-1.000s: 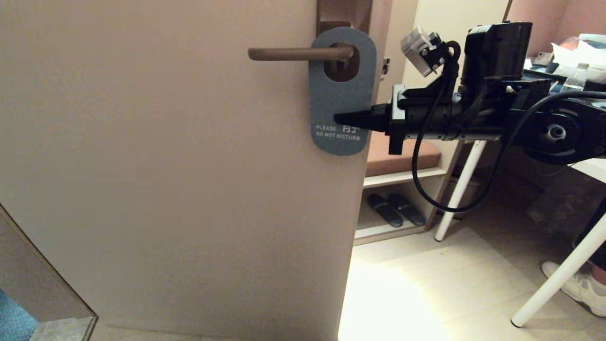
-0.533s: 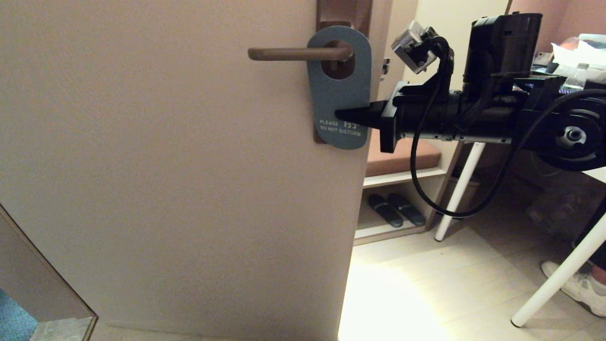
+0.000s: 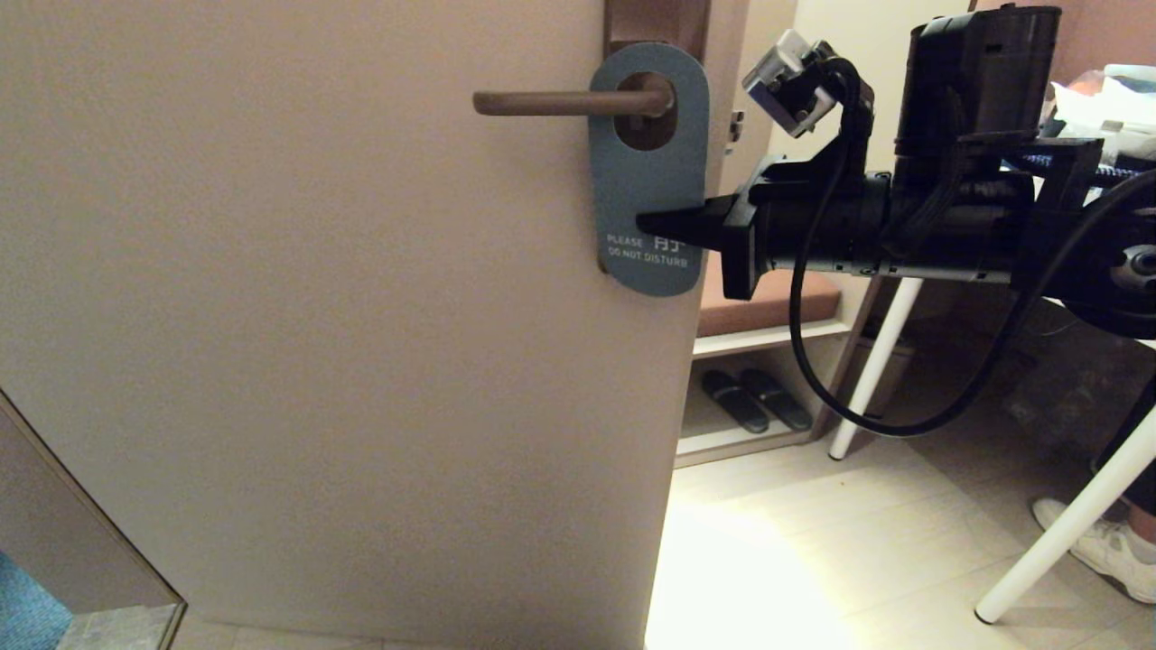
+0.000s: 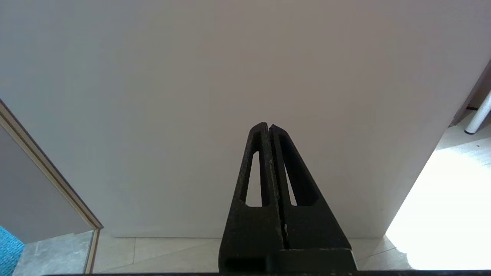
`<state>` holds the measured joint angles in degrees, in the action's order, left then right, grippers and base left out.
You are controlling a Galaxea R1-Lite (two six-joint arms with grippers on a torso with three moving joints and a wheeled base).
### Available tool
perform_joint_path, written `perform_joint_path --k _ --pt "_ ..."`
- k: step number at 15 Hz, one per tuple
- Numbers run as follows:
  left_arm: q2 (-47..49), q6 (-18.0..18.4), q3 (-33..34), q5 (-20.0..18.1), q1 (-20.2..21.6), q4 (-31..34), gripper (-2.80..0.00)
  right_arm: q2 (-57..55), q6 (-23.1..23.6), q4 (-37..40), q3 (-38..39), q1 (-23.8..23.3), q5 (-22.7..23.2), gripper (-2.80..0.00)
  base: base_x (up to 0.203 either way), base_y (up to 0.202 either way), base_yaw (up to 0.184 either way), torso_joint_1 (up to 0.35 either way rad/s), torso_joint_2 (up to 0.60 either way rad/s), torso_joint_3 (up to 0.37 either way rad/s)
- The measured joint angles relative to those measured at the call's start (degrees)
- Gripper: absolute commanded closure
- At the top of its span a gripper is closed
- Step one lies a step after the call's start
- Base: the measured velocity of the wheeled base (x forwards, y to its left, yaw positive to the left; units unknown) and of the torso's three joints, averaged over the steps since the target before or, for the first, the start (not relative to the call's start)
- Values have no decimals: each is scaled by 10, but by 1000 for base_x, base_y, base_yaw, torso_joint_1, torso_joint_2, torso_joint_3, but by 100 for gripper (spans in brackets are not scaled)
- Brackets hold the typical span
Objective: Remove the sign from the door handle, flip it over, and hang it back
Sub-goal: Take down the sign
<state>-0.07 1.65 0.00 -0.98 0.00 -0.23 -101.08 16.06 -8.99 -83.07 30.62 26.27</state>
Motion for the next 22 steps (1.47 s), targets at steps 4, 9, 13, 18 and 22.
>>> perform_joint_path --k 4,9,13,18,22 --pt "0 0 0 0 0 0 0 14 -95 -2 -4 28 -66 0 0 0 0 0 0 0" --pt "0 0 0 0 0 0 0 18 -102 -9 -3 54 -118 0 0 0 0 0 0 0" --pt "0 0 0 0 0 0 0 19 -134 -10 -1 79 -160 0 0 0 0 0 0 0" --pt "0 0 0 0 0 0 0 11 -159 -46 -2 118 -247 0 0 0 0 0 0 0" --pt "0 0 0 0 0 0 0 -5 -160 -85 -3 145 -307 0 0 0 0 0 0 0"
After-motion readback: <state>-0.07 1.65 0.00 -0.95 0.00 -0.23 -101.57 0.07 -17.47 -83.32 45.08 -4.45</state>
